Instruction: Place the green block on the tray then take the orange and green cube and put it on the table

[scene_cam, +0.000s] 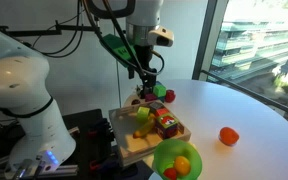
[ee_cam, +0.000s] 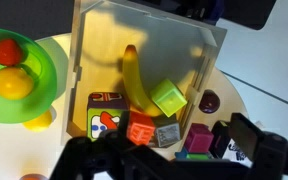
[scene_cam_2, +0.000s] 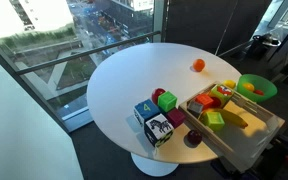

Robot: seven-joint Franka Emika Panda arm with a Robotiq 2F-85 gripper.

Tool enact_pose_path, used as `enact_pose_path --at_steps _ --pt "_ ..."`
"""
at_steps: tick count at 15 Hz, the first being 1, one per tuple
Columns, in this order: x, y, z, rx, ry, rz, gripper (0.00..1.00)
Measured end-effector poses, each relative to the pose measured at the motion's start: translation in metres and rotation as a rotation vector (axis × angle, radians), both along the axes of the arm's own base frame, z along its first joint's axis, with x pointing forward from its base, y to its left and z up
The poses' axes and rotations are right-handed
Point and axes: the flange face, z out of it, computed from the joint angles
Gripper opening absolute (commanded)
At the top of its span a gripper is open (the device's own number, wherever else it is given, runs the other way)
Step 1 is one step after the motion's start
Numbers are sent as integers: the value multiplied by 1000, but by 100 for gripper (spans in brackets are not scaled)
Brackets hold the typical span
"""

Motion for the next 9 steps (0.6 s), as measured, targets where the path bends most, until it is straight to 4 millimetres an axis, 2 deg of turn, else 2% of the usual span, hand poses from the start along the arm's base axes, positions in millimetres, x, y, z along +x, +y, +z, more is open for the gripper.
enact_pose_path --at_steps 9 --pt "2 6 -3 -12 13 11 100"
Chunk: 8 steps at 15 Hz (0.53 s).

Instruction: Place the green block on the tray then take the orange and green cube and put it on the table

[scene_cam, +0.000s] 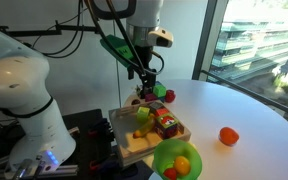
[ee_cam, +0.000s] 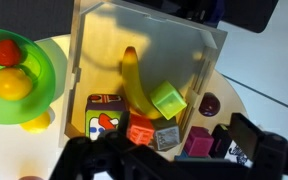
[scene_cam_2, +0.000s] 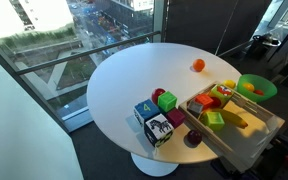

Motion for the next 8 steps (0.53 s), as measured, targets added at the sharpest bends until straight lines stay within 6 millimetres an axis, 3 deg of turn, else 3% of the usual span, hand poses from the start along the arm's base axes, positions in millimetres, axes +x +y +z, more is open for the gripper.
enact_pose_path --at_steps 8 --pt "20 39 -15 -29 17 13 100"
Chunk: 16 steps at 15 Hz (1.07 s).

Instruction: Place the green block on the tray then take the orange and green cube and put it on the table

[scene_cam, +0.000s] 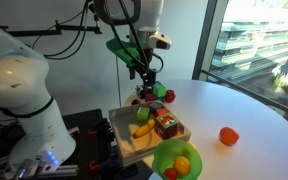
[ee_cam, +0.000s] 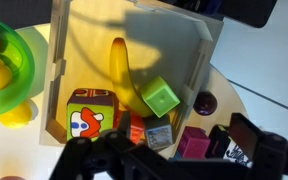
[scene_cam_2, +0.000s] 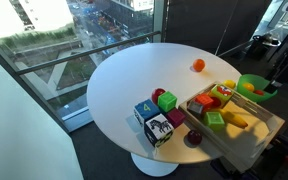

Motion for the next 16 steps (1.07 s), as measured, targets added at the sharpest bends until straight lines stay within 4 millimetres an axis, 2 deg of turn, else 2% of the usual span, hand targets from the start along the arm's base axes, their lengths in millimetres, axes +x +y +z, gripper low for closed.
enact_pose_path --at_steps 8,16 --pt "37 61 -21 -55 -46 48 100" --pt "95 125 -56 -145 -46 31 100"
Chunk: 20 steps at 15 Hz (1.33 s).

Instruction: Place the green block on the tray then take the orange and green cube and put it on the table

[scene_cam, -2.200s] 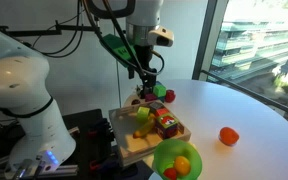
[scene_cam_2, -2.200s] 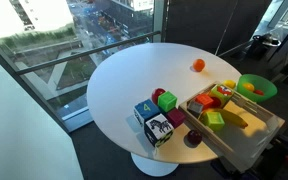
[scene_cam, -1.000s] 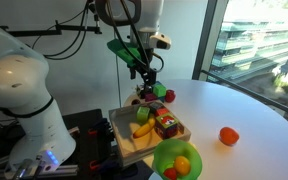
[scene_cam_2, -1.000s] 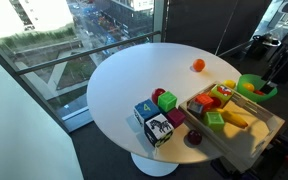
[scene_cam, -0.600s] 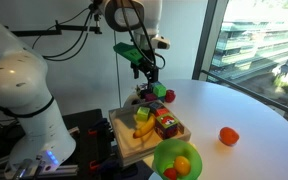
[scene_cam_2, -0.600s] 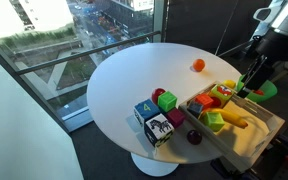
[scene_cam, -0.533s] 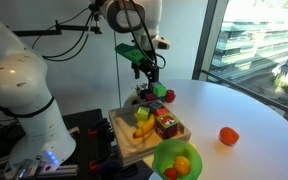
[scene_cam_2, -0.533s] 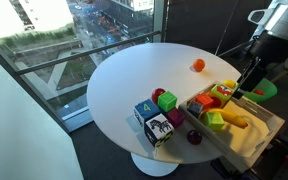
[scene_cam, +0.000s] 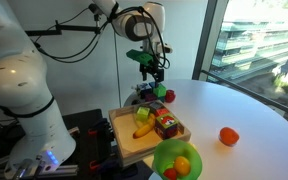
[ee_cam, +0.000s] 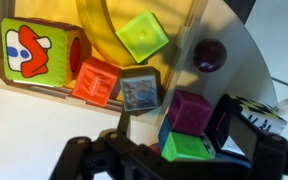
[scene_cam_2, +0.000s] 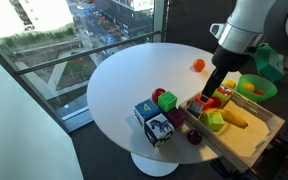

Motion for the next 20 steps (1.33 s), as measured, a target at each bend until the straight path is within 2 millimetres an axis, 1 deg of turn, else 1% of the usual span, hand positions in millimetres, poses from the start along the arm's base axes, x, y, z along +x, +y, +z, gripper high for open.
enact_pose_path --at_steps 6,10,14,20 --pt "46 32 -20 -69 16 -24 100" --pt "69 49 -31 -70 29 -20 100" --pt "86 65 -40 -66 41 -13 100" --pt "99 88 -49 -63 44 -53 100"
